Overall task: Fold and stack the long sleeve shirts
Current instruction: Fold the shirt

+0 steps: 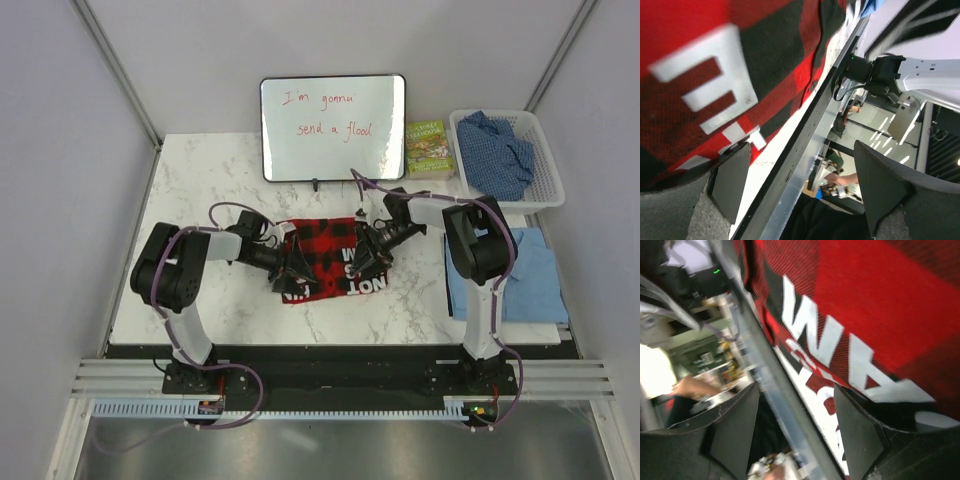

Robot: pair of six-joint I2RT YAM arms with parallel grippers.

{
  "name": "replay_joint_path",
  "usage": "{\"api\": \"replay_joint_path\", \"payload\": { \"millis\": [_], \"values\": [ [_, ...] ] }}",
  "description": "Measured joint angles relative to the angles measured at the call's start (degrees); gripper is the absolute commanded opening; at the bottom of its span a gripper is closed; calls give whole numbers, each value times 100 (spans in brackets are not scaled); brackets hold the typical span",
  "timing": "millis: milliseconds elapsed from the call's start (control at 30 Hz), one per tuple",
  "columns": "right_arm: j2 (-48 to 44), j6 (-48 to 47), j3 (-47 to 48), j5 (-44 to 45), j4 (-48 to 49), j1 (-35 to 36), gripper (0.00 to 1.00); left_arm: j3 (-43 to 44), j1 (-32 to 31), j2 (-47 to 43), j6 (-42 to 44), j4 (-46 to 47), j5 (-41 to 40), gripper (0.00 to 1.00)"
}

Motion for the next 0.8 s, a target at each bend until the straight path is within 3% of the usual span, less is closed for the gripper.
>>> {"api": "replay_joint_path", "payload": {
  "millis": [133,200,367,500,667,800],
  "values": [
    [170,-756,1145,1123,-739,7,66,125,-184,-343,221,-339,-48,89],
    [166,-1475,1727,1943,-815,98,67,334,-151,-804,361,-603,-70,83],
    [109,-2900,2470,3283,-778,358,67,1187,680,-1626,507,-678,-398,69],
    [109,-3121,3075,3451,-929,459,67,1443,1104,-1615,546,-546,-1010,59],
    [109,-2791,3392,3246,-935,448,66,2232,1062,-535,855,-721,-1740,74],
    [35,-2492,3145,2872,-844,428,67,2699,1054,175,1084,-975,-2153,71]
  ]
}}
